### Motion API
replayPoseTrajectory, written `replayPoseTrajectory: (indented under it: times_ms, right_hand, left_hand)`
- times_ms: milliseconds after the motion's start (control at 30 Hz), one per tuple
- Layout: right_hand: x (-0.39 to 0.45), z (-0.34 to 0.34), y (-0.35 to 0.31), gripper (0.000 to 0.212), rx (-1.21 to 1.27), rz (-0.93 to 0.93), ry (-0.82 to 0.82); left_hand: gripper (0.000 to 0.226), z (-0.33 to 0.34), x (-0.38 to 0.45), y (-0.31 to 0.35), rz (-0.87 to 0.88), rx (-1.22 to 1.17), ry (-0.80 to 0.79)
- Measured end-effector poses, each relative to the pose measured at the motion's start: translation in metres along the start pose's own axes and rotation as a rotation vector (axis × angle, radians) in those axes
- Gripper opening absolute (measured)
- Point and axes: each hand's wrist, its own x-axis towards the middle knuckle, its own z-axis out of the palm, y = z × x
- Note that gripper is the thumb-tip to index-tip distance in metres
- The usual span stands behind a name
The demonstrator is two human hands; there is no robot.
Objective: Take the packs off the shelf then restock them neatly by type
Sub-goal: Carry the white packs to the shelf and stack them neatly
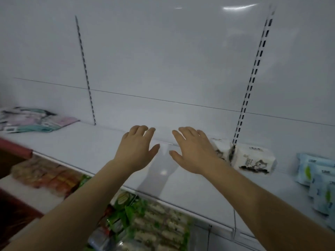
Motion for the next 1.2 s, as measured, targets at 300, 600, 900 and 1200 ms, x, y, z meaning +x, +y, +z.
replayPoseTrajectory:
  times_ms: [300,600,900,1200]
  right_hand:
    - [0.062,-0.011,-0.174,0.069,0.084,-0.236,0.02]
    - [0.09,-0.002,-0.392,0.065,0.195,-0.521,0.028]
    - [0.125,0.054,-0.567,0.072,0.275,-0.763,-0.043]
    - [0.205,0.167,-0.684,0.071,0.338,-0.911,-0.218]
  left_hand:
    - [0.063,-0.071,-0.097,-0.146,-0.255,0.115,-0.031]
    - [0.06,-0.136,-0.241,-0.285,-0.565,0.173,-0.079]
    - [0.064,-0.133,-0.345,-0.405,-0.824,0.23,-0.159]
    - [0.069,-0.066,-0.385,-0.535,-1.011,0.232,-0.329]
